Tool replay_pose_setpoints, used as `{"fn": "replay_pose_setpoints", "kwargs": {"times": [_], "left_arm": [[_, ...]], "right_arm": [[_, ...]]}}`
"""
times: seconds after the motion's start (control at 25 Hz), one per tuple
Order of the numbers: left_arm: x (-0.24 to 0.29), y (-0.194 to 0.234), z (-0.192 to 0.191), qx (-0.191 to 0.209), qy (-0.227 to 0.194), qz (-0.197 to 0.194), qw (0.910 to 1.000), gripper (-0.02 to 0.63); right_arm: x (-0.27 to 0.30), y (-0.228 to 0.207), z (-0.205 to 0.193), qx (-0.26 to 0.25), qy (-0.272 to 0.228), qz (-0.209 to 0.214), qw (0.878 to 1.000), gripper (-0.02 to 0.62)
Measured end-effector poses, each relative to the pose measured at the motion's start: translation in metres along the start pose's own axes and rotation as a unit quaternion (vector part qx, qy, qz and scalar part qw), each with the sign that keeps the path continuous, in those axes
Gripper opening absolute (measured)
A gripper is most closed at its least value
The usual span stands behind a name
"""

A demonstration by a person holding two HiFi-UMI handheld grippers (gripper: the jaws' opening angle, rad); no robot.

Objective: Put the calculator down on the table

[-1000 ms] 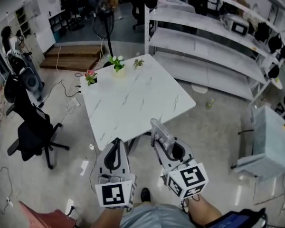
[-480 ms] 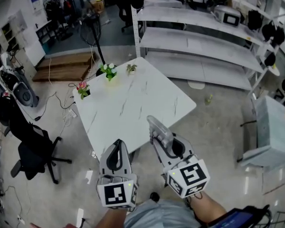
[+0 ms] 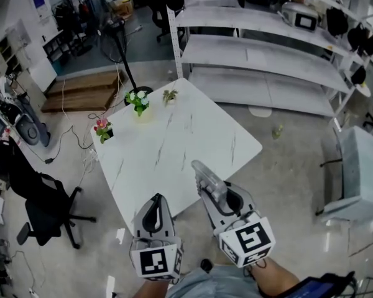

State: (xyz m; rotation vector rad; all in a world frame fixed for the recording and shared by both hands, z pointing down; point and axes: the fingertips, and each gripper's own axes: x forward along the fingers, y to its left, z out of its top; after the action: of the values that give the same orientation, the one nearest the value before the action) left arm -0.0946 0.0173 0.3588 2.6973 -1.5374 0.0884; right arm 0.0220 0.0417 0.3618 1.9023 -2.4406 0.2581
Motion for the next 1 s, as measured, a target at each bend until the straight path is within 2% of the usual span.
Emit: {"fn": "replay_pose_setpoints", "kwargs": {"times": [0.24,0.56,0.8,1.0], "left_arm": [[0.061,0.010,-0.009,0.005,0.030,0.030,0.9991,0.008],[0.154,0.025,-0.001,0.013,0.055,0.088,0.9945,0.008],[0.199,0.039,0.017,0.013,0.044,0.131,0.9903,0.008],[0.211,0.048,0.036,0.020,0.025,0.158,0.9869,0.008]], "right_arm": [[0.053,-0.044,-0.011,0.019,0.029,0.019,0.999,0.146],[0.141,-0.105,-0.004,0.033,0.056,0.071,0.995,0.146],[0.195,-0.130,0.015,0.026,0.056,0.116,0.991,0.146],[0.222,-0.137,0.034,0.015,0.047,0.140,0.989,0.146]]}}
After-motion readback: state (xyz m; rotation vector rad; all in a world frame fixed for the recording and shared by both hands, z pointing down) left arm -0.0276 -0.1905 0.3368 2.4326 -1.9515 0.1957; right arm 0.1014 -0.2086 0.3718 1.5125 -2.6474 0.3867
